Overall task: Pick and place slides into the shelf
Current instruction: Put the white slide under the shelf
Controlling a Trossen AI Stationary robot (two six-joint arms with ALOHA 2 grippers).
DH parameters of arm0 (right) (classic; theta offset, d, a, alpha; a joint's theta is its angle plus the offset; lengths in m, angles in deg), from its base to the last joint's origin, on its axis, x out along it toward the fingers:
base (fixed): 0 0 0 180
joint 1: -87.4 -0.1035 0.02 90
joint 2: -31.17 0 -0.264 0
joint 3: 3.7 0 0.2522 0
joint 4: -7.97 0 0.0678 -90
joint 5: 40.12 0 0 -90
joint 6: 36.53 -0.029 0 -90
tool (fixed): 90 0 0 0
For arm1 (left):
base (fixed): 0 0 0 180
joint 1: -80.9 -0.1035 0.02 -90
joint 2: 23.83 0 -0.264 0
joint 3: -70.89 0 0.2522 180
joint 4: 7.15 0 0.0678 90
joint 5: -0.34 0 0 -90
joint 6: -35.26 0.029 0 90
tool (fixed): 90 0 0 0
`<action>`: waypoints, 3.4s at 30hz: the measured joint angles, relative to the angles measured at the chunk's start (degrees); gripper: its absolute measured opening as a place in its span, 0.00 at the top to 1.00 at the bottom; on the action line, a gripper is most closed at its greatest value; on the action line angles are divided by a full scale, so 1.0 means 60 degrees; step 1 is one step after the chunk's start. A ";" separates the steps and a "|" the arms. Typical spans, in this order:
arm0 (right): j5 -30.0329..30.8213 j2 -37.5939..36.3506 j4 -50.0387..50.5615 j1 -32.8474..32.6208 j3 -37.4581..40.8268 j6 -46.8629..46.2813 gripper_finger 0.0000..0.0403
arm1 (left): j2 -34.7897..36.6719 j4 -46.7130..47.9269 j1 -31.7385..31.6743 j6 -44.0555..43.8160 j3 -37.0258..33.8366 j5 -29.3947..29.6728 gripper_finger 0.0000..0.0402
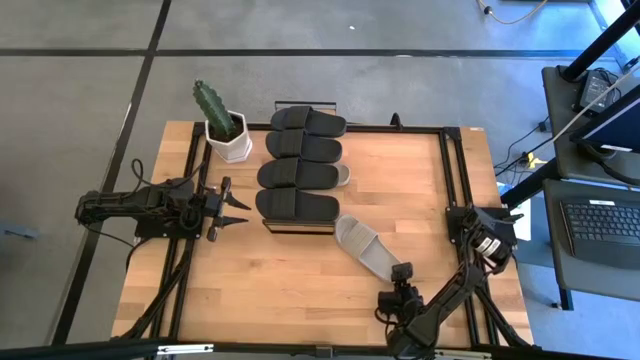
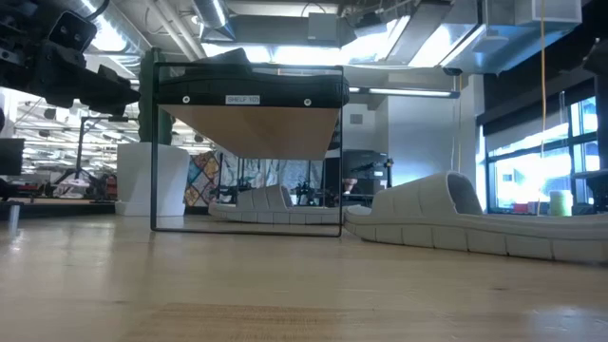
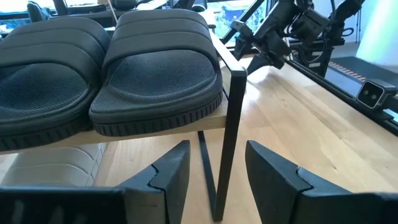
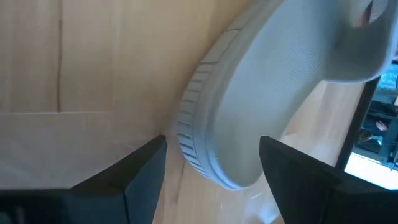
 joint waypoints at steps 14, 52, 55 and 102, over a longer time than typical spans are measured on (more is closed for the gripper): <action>0.0435 -0.0007 -0.0312 0.0073 0.0232 0.0480 0.36 | -0.0001 0.0000 -0.0002 -0.0045 0.0000 0.0000 0.63; 0.0253 0.0055 0.1219 0.0204 0.0183 -0.2028 0.89 | -0.0001 -0.0001 -0.0002 -0.0045 -0.0002 -0.0001 0.63; 0.0276 0.0009 0.2335 0.0204 0.0151 -0.2389 0.89 | -0.0001 -0.0002 -0.0002 -0.0045 -0.0002 0.0000 0.63; 0.1203 -0.5063 -0.4887 0.3773 0.4622 0.8573 0.90 | 0.0000 0.0001 -0.0003 0.1019 -0.0004 0.0308 0.63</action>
